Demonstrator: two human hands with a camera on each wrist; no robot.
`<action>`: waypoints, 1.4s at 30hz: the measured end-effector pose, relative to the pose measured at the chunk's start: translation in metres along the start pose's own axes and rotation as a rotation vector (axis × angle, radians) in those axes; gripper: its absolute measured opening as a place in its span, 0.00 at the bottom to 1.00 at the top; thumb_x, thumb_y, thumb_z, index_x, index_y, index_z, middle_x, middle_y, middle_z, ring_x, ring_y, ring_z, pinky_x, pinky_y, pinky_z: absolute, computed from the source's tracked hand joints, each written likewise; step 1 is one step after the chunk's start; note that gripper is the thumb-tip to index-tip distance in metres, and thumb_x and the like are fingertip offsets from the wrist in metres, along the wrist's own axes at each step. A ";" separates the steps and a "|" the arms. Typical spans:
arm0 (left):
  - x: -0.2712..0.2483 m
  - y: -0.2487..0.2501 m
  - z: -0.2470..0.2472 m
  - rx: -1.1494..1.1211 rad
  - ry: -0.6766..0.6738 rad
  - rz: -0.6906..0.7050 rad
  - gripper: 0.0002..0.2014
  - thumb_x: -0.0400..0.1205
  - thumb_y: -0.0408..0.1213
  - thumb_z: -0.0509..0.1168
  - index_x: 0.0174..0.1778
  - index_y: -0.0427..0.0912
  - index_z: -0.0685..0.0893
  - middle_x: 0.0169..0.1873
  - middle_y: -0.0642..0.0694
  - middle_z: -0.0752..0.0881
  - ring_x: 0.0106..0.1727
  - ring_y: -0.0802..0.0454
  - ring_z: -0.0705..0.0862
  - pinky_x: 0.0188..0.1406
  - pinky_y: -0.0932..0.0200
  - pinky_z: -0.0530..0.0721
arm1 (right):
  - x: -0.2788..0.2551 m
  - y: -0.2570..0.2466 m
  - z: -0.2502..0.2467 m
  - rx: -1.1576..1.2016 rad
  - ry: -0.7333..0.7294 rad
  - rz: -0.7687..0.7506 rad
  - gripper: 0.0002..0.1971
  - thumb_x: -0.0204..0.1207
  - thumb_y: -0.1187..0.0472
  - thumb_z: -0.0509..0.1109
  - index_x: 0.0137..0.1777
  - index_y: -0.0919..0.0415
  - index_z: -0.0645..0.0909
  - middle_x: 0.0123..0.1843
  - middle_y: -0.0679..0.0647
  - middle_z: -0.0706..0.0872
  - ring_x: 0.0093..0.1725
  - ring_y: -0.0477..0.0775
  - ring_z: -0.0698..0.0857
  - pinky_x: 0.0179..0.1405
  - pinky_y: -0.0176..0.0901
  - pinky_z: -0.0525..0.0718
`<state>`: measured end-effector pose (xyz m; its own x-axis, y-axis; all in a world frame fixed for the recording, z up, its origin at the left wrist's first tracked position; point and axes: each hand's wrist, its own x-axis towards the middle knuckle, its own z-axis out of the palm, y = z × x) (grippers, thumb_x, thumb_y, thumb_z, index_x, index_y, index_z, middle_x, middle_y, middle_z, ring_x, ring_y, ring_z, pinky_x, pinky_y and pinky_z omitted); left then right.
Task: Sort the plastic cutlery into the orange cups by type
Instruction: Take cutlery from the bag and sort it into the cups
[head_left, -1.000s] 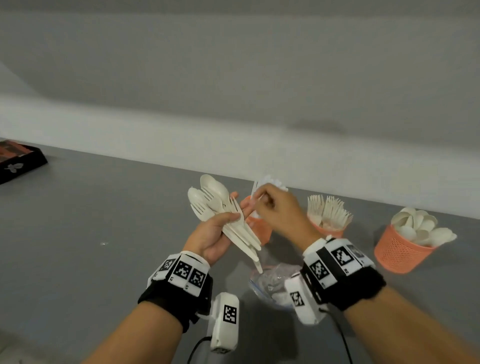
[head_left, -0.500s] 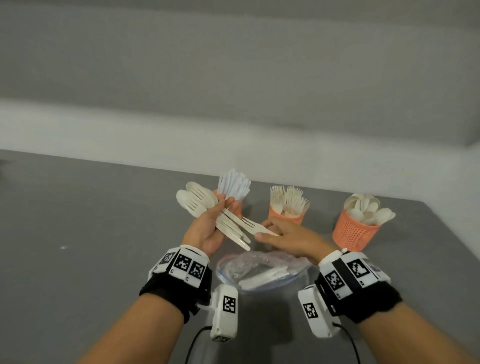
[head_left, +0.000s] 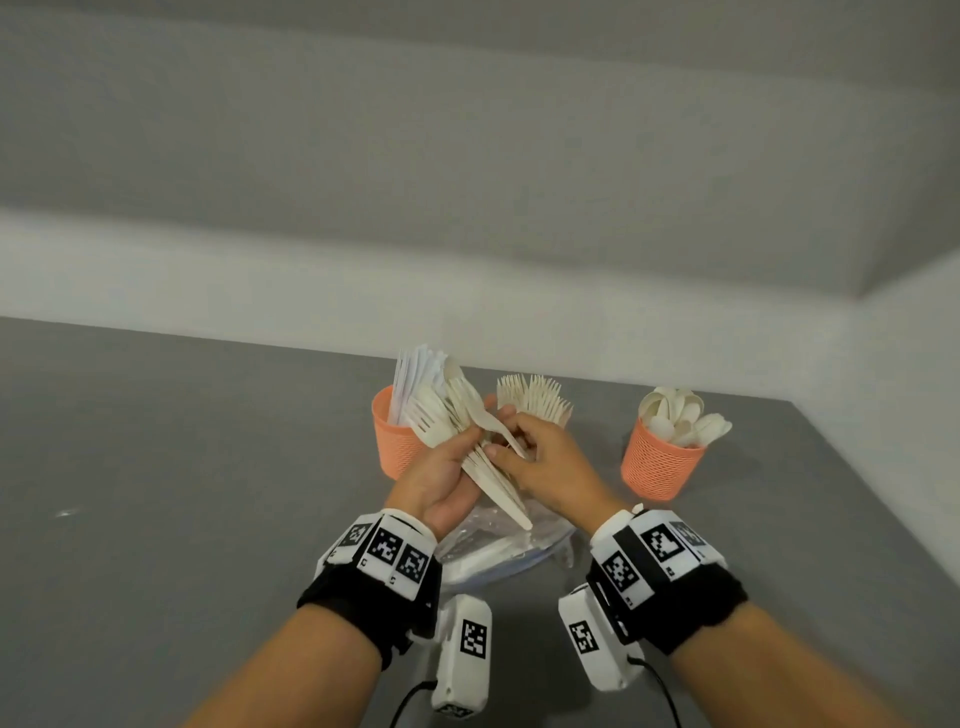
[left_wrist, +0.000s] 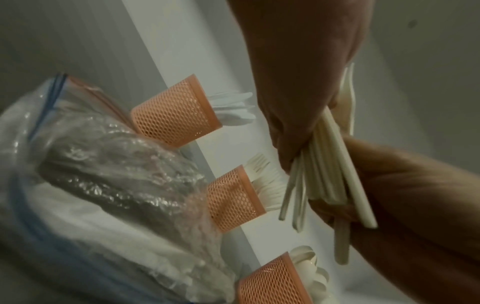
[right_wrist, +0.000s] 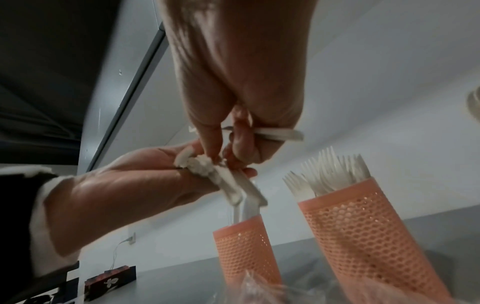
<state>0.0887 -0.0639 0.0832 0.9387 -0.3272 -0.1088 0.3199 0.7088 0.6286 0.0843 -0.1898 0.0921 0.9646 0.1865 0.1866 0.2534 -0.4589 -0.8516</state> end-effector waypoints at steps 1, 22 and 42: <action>0.001 -0.002 0.000 -0.022 0.012 0.000 0.13 0.79 0.30 0.57 0.57 0.39 0.81 0.47 0.42 0.89 0.51 0.47 0.87 0.51 0.51 0.86 | -0.002 0.002 0.000 0.012 0.027 -0.002 0.07 0.76 0.62 0.71 0.53 0.59 0.82 0.47 0.52 0.86 0.48 0.50 0.84 0.52 0.36 0.82; 0.002 -0.001 0.013 0.056 -0.087 -0.103 0.14 0.83 0.38 0.56 0.40 0.37 0.85 0.39 0.41 0.87 0.43 0.48 0.88 0.48 0.54 0.87 | -0.004 0.001 -0.005 0.278 -0.007 0.024 0.06 0.76 0.62 0.71 0.52 0.59 0.82 0.39 0.48 0.84 0.38 0.38 0.84 0.46 0.35 0.83; 0.005 -0.002 0.012 0.067 -0.085 -0.091 0.14 0.80 0.38 0.59 0.54 0.36 0.83 0.46 0.38 0.89 0.47 0.44 0.89 0.57 0.42 0.81 | 0.009 0.000 -0.003 0.311 -0.110 0.178 0.15 0.79 0.50 0.63 0.59 0.59 0.81 0.55 0.60 0.88 0.57 0.57 0.87 0.62 0.57 0.83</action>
<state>0.0911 -0.0745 0.0906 0.8909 -0.4423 -0.1036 0.3913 0.6313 0.6696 0.0929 -0.1910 0.0955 0.9736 0.2277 -0.0172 0.0320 -0.2104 -0.9771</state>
